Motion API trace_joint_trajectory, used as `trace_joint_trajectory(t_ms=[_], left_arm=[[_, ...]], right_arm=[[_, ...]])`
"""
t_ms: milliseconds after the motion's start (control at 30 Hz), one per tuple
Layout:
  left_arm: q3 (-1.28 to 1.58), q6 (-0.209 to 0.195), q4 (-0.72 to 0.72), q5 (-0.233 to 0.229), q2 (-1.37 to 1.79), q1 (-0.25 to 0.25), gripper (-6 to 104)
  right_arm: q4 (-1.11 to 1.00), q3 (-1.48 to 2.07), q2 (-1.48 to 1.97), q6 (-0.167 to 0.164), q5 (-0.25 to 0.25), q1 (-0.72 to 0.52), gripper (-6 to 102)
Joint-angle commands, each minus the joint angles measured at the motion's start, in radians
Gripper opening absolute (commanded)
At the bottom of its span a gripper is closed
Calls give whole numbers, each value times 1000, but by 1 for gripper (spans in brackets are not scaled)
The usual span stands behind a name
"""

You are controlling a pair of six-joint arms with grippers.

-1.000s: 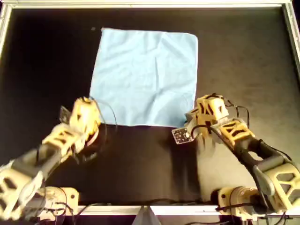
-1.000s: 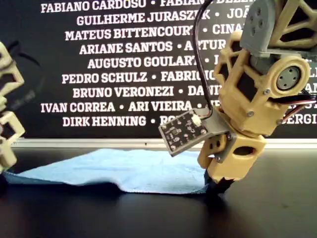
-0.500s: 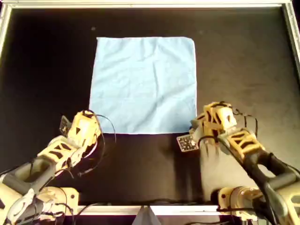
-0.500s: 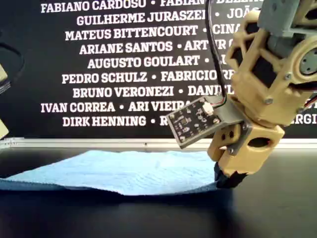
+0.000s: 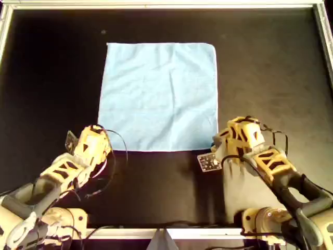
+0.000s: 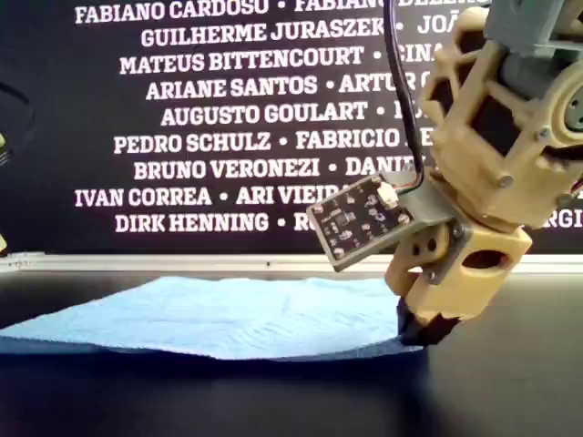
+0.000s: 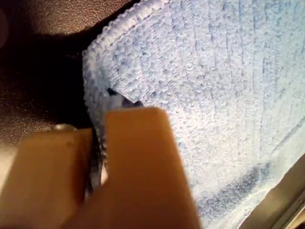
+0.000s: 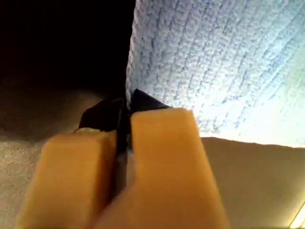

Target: Fold a cloth

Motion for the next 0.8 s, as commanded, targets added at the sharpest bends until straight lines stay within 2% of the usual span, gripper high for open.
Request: trace_joint_trajectory(t_ms=[0, 433, 667, 767], left_arm=[[-72, 5, -18, -14, 25, -6, -1], [-517, 6, -17, -17, -230, -2, -1], [-792, 6, -17, 0, -445, 135, -1], [-919, 6, -17, 0, -535, 153, -1]], right_arm=[[-48, -107, 40, 0, 2, -5, 3], [-49, -499, -158, 0, 2, -17, 3], [-49, -853, -445, 0, -14, -140, 3], [-49, -1005, -557, 0, -15, -150, 3]])
